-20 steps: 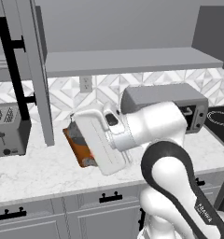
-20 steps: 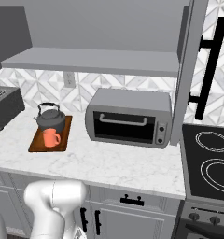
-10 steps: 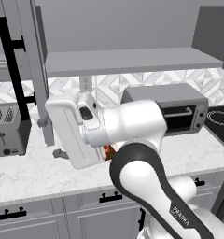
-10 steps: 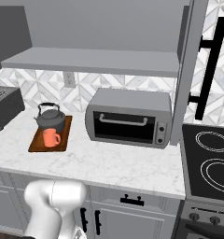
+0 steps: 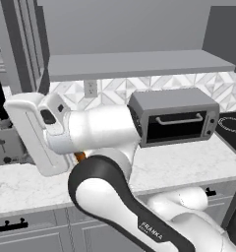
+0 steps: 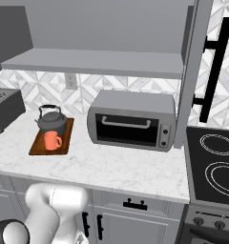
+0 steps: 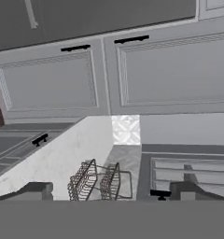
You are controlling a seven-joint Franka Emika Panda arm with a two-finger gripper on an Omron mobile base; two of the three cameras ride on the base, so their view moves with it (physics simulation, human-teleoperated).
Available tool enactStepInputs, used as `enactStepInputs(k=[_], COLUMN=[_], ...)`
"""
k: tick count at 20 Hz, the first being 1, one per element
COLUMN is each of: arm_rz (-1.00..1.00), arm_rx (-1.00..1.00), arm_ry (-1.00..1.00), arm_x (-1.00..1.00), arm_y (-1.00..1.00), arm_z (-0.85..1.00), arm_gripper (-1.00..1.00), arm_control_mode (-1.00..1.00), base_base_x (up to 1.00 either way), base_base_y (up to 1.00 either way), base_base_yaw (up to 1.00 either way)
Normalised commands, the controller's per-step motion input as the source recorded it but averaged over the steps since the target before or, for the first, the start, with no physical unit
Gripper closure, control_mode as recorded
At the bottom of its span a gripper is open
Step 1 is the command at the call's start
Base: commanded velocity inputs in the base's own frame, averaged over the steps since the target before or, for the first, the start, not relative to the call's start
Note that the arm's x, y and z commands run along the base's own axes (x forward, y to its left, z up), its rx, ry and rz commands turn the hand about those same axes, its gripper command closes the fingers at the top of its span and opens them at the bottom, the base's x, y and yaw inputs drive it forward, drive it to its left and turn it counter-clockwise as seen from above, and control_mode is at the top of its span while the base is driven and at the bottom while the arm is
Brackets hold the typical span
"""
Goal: Pick the kettle from the counter and place it on the tray. Then pick the mug from the cabinet and place it on the tray. Then close the cabinet doors.
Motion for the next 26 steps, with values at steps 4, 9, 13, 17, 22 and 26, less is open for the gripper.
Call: enactStepInputs(k=[4,9,13,17,22,26], arm_rz=[-0.12,-0.24,-0.33,-0.36,-0.31,-0.17], arm_rx=[0.04,0.03,0.0,0.0,0.0,0.0], arm_ry=[-0.05,-0.03,0.0,0.0,0.0,0.02], arm_x=[-0.36,-0.46,0.19,0.46,0.55,0.53], arm_y=[0.1,0.07,0.3,0.23,0.2,0.11], arm_z=[0.23,0.23,0.12,0.0,0.0,-0.01], arm_gripper=[-1.0,-1.0,-1.0,-1.0,-1.0,-1.0], arm_control_mode=[-1.0,-1.0,-1.0,-1.0,-1.0,-1.0], base_base_x=[0.0,0.0,0.0,0.0,0.0,0.0], base_base_y=[0.0,0.0,0.0,0.0,0.0,0.0], base_base_yaw=[0.0,0.0,0.0,0.0,0.0,0.0])
